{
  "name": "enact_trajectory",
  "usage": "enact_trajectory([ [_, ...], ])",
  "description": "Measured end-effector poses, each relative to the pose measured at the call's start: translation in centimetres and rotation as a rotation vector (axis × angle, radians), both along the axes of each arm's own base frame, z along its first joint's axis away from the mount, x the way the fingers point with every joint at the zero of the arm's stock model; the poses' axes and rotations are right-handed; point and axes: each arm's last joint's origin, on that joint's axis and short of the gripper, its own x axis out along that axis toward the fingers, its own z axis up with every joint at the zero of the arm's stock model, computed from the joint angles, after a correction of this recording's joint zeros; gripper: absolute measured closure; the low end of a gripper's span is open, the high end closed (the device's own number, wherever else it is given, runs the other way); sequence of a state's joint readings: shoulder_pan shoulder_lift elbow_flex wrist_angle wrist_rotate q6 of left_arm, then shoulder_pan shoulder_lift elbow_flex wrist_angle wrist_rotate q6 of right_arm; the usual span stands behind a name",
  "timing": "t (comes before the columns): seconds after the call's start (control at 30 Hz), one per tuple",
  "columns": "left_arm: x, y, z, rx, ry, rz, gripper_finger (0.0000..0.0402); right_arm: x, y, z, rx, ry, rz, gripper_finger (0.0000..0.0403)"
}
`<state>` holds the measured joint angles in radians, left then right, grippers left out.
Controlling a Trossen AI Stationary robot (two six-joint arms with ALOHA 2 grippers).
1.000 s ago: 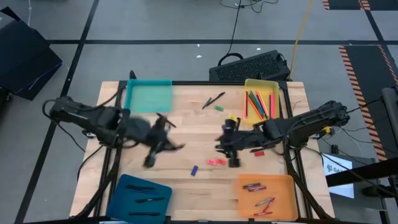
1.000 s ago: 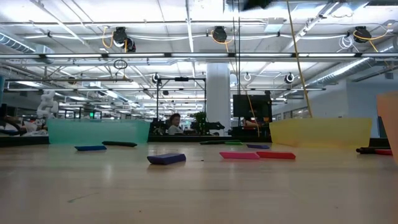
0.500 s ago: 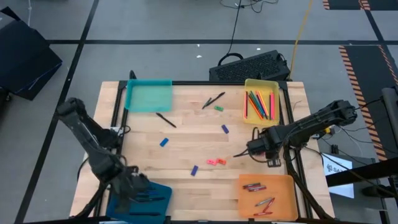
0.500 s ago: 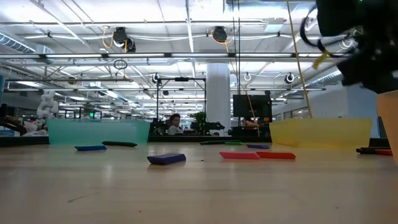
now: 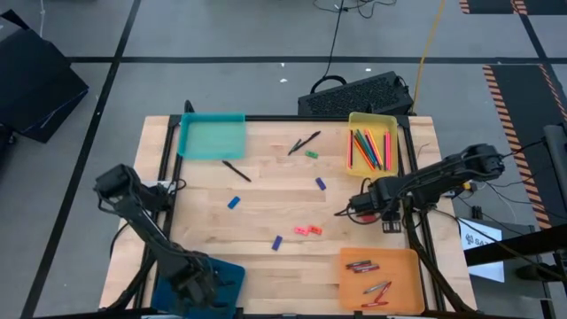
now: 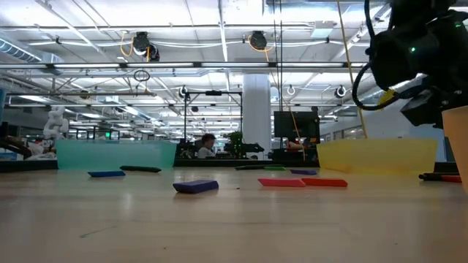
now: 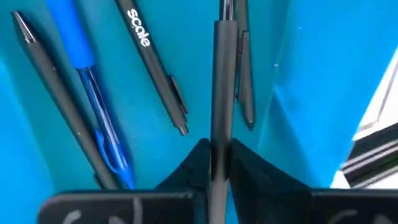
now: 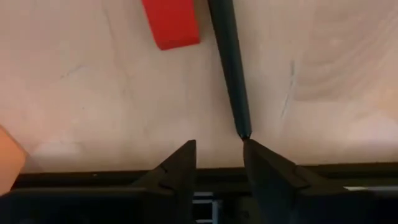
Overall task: Sort crayons/erasers/pens/pencils in bins
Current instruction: Put the black pen into the blue bin
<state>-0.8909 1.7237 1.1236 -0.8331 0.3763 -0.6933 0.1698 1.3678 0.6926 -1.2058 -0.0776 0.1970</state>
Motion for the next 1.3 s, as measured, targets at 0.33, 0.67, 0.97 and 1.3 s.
enact_trajectory([
  [0.33, 0.2, 1.1, -1.9, 0.059, -0.062, -0.007, 0.0365, 1.2, -0.4, -1.3, 0.047, 0.054, 0.007, 0.0284],
  [0.67, 0.1, 2.5, -2.9, 0.114, -0.019, 0.084, 0.0337, 1.4, -0.5, -1.6, 0.052, 0.06, 0.011, 0.0284],
  [0.97, -1.7, 4.6, 1.5, 0.116, -0.001, 0.163, 0.0234, 2.2, -0.9, -3.1, 0.053, 0.084, -0.012, 0.0284],
  [1.3, -5.1, 8.3, 7.8, 0.168, -0.262, 0.527, 0.0248, 3.2, -0.8, -2.7, 0.056, 0.109, 0.014, 0.0284],
])
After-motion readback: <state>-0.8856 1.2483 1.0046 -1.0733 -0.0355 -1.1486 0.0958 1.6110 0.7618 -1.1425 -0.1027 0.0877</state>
